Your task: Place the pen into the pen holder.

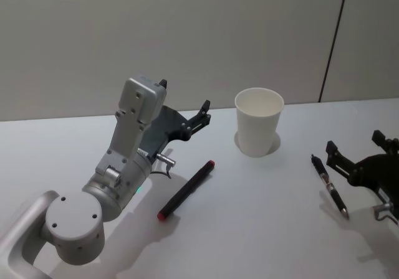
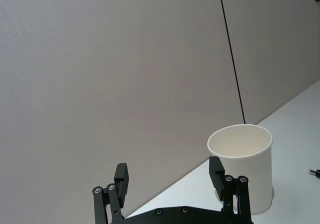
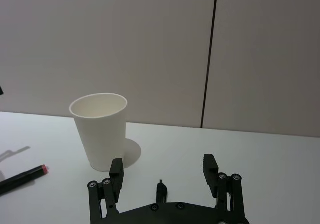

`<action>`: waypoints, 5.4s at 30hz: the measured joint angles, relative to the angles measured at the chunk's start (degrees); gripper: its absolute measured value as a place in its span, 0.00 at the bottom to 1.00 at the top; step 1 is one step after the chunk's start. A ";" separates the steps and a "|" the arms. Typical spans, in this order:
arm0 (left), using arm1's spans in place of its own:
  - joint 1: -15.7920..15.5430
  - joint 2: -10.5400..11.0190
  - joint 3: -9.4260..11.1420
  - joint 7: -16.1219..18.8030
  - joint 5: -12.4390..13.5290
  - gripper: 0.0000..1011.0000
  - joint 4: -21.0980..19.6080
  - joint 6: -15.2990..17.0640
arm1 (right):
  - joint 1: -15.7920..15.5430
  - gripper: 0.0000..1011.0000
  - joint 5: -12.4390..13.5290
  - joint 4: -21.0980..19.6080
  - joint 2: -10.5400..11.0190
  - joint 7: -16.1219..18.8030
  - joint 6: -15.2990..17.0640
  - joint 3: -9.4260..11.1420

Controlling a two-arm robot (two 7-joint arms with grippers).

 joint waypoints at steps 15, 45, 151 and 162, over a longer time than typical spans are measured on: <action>0.00 0.00 0.00 0.00 0.00 0.99 0.00 0.00 | 3.34 0.99 -1.54 -0.18 -2.99 -3.98 13.09 -0.28; 0.00 0.00 0.00 0.00 0.00 0.99 0.00 0.00 | 7.72 0.99 -4.39 3.74 -9.58 -7.31 26.62 -2.08; 0.00 0.00 0.00 0.00 0.00 0.99 0.00 0.00 | 9.26 0.33 -9.83 9.50 -13.88 -6.44 27.62 -2.62; 0.00 0.00 0.00 0.00 0.00 0.99 0.00 0.00 | 9.23 0.26 -9.79 9.49 -13.93 -6.54 27.68 -2.55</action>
